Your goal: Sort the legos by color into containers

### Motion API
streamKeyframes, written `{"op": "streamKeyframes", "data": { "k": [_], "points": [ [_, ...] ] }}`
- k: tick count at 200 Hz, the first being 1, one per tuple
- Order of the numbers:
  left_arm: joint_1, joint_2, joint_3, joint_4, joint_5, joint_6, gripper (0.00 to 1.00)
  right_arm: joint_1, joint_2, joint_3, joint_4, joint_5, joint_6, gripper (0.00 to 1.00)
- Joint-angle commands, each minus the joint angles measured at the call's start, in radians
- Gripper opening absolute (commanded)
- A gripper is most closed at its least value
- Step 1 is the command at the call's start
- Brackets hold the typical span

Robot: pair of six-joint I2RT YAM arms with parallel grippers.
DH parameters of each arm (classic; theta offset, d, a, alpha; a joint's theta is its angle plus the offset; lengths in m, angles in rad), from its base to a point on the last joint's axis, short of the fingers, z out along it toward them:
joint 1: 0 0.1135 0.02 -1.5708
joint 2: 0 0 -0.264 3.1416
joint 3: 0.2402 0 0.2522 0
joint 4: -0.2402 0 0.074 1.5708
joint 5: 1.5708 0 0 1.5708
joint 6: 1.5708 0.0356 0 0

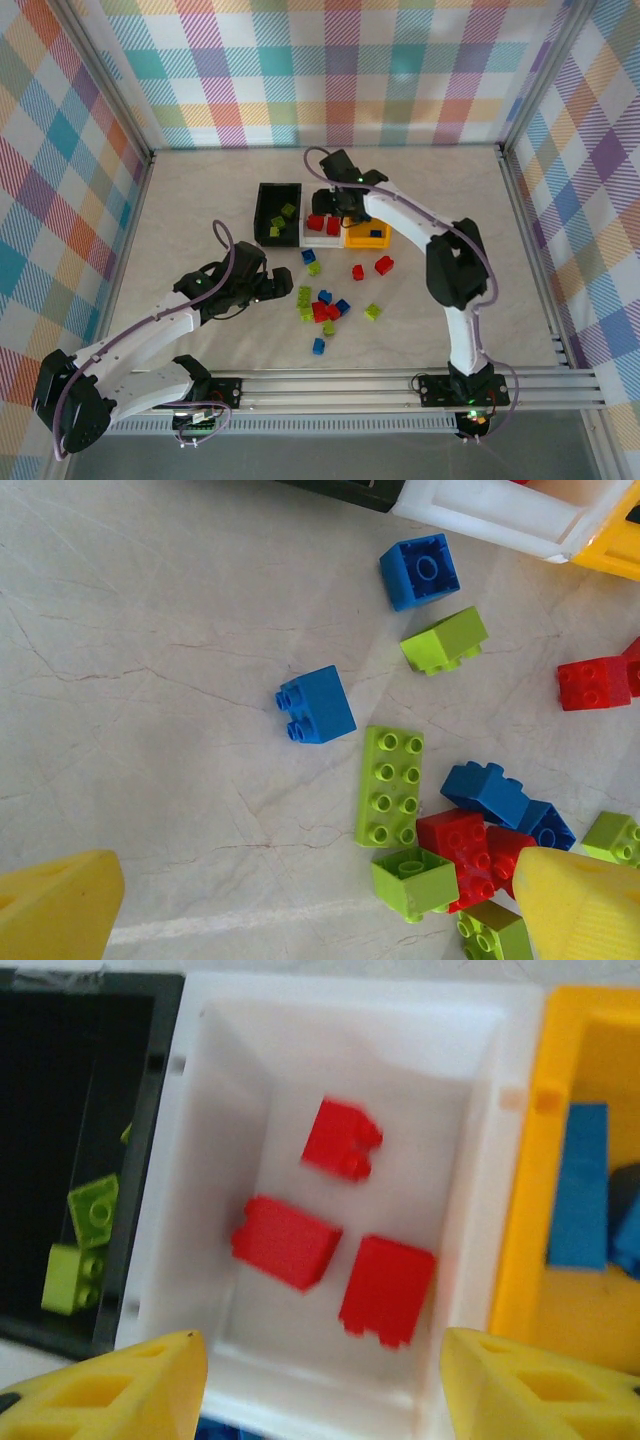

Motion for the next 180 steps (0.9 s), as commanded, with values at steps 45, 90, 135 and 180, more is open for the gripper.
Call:
{"op": "streamKeyframes", "data": {
  "k": [45,90,135,180],
  "points": [
    [0.006,-0.016,-0.026,0.000,0.025,-0.009,1.00,0.012,-0.458,-0.557,0.099,0.031,0.050,0.69],
    [0.016,-0.019,-0.051,0.002,0.037,-0.012,1.00,-0.080,-0.510,-0.772,0.121,0.055,0.118,0.72],
    [0.022,-0.032,-0.056,-0.005,0.038,-0.014,1.00,-0.098,-0.455,-0.780,0.163,0.112,0.185,0.73],
    [0.027,-0.026,-0.059,0.000,0.047,-0.015,1.00,-0.115,-0.352,-0.733,0.184,0.120,0.216,0.73]
  ]
}}
